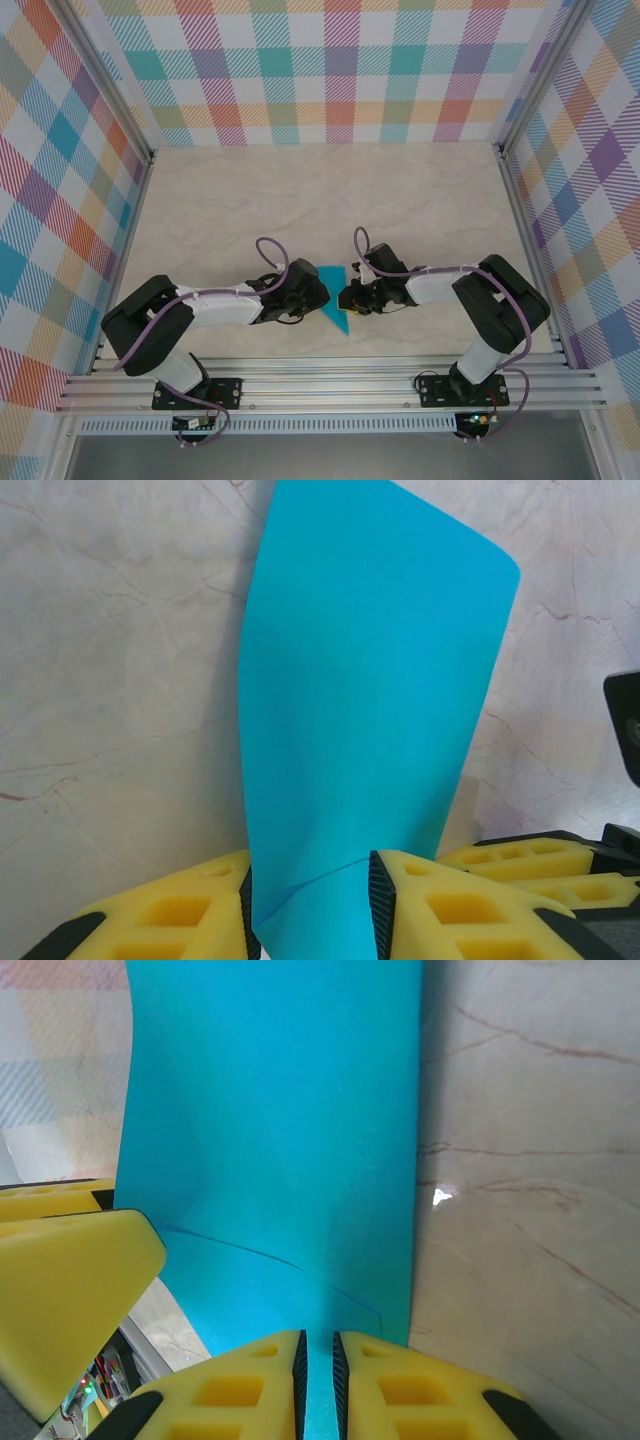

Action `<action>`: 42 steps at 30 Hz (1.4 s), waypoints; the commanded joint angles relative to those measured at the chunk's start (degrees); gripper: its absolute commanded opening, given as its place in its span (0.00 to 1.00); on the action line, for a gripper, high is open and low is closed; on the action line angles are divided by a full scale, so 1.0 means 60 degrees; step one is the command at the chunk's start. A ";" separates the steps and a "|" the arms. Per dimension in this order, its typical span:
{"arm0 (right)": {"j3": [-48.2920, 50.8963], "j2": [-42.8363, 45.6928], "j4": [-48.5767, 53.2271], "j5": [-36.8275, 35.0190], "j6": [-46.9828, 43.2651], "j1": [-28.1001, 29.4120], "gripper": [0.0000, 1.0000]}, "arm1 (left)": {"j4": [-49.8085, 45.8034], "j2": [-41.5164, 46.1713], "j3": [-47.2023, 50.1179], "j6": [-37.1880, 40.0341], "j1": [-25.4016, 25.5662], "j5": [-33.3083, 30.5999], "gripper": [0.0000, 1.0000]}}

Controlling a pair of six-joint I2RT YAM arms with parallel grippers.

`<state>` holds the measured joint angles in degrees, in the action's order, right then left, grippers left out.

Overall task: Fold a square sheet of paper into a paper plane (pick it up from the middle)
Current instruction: Fold the wing for the fifth time at the center of the table.

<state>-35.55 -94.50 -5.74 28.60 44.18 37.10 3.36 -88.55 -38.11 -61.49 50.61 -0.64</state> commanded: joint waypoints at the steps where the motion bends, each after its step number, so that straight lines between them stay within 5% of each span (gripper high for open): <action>1: 0.0312 -0.0290 0.0412 -0.0742 -0.0054 -0.0076 0.18 | -0.0006 0.0132 -0.0117 0.0112 0.0111 -0.0268 0.32; 9: 0.0595 0.0501 0.0222 -0.1166 -0.0484 -0.0083 0.28 | 0.0176 -0.0396 -0.0562 0.0537 -0.0019 0.0271 0.17; 14: 0.0234 0.0708 0.0956 -0.1210 -0.1019 -0.0075 0.26 | 0.0107 -0.0509 -0.0690 0.0582 -0.0142 0.0428 0.00; 18: 0.0454 0.1580 0.1144 -0.1400 -0.1277 -0.0061 0.26 | -0.0507 -0.0439 -0.0963 0.0671 -0.0201 0.0371 0.00; 21: 0.1143 0.2952 0.0913 -0.2035 -0.1596 -0.0046 0.43 | -0.0585 -0.0418 -0.1013 0.0656 -0.0216 0.0413 0.00; 27: 0.1795 0.4632 0.0893 -0.2820 -0.2133 0.0070 0.43 | -0.0649 -0.0621 -0.1229 0.0542 -0.0239 0.0609 0.00; 33: 0.2282 0.5277 0.0195 -0.4140 -0.3139 0.1754 0.53 | -0.0682 -0.0649 -0.1288 0.0479 -0.0241 0.0629 0.00; 42: 0.1827 0.3920 -0.0411 -0.7343 -0.4932 0.4117 0.55 | -0.0684 -0.0828 -0.1470 0.0458 -0.0244 0.0781 0.00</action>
<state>-23.24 -69.17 -4.67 -6.37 20.51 58.65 0.08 -92.75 -45.36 -58.54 49.58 3.22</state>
